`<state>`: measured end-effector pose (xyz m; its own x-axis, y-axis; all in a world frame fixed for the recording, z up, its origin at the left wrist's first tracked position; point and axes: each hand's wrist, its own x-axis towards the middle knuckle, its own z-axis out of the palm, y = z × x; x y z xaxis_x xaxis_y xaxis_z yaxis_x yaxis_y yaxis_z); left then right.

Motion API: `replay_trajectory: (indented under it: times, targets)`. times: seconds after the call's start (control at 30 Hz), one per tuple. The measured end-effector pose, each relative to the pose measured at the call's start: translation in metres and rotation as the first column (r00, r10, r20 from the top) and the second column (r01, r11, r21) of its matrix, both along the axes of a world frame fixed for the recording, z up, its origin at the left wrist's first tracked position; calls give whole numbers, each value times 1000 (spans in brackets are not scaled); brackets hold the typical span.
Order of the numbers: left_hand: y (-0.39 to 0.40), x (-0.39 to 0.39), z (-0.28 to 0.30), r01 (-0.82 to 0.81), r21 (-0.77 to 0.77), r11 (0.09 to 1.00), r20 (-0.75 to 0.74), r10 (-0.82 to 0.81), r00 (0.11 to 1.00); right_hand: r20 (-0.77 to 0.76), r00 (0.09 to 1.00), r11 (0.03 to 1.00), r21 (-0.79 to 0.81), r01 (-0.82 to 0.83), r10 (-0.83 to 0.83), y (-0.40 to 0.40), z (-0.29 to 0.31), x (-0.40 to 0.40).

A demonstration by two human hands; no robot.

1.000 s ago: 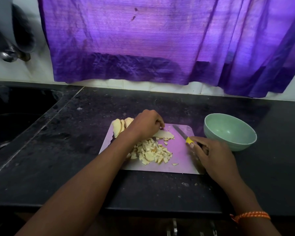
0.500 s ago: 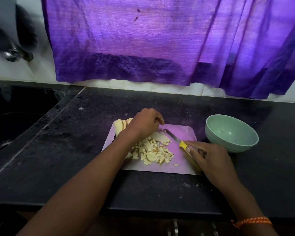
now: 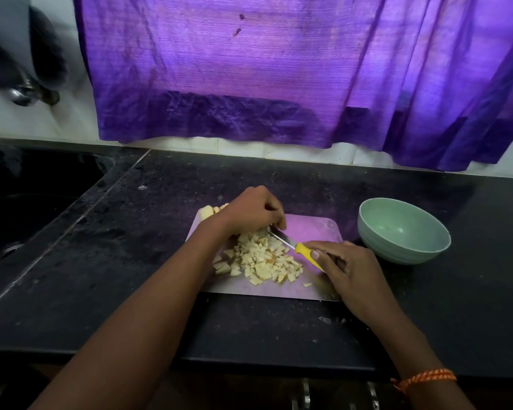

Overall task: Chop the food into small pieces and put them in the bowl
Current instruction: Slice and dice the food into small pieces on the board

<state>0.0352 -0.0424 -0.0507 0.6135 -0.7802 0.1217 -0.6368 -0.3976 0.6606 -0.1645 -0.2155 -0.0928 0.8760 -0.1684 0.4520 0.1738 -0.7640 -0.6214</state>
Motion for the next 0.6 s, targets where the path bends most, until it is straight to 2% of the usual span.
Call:
replay_trajectory:
  times: [0.1, 0.17, 0.3, 0.43, 0.6]
  targets:
    - [11, -1, 11, 153, 17, 988, -169, -148, 974, 40, 998, 997, 55, 45, -47, -1, 1, -1]
    - [15, -1, 14, 160, 12, 987, -212, -153, 965, 71, 996, 996, 73, 56, -61, -3, 0, -2]
    - [20, 1, 16, 105, 17, 994, -226, -98, 969, 135, 983, 985, 136, 104, -122, -5, 5, -8]
    - [30, 12, 19, 70, 35, 997, -164, -63, 984, 201, 953, 967, 166, 195, -227, -2, 9, -11]
    - [36, 19, 21, 71, -47, 996, -155, -77, 985, 239, 921, 950, 137, 281, -307, -3, 8, -10]
